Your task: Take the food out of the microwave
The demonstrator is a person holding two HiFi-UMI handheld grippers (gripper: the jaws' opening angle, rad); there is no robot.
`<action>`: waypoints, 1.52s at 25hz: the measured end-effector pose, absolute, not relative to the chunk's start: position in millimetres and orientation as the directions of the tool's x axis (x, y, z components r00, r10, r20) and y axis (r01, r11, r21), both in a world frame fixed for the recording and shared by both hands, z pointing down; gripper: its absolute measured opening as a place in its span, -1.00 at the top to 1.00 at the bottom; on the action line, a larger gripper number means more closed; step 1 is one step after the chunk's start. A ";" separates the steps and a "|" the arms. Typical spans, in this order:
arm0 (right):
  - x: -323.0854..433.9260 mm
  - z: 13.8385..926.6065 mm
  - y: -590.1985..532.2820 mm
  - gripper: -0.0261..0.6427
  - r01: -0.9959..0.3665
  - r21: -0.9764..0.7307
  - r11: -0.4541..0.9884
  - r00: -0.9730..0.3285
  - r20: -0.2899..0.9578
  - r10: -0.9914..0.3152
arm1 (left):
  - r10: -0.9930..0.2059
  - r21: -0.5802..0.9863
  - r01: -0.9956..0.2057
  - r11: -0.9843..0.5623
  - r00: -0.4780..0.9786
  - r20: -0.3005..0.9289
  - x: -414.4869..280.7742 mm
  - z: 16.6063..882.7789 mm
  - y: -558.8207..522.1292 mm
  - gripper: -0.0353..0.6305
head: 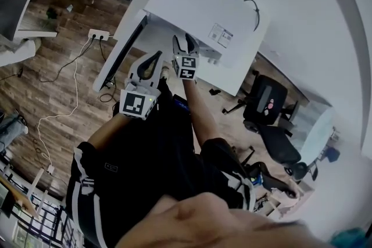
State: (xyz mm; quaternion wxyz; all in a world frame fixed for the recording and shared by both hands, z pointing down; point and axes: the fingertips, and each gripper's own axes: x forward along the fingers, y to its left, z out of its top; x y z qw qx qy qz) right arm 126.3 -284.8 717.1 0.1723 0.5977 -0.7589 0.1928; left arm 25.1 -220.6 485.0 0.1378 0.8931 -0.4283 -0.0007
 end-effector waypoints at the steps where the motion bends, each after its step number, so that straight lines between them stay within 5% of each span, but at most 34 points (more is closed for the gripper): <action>1: 126.9 722.6 -288.0 0.29 -0.973 -0.089 0.214 -0.230 0.497 -0.837 | -0.766 0.246 -0.766 -0.594 0.632 0.118 25.4 486.1 -221.8 0.80; 38: 150.2 807.1 -354.6 0.04 -0.982 0.007 0.188 -0.138 0.652 -0.746 | -0.775 0.271 -0.789 -0.551 0.604 0.185 3.5 510.9 -260.6 0.80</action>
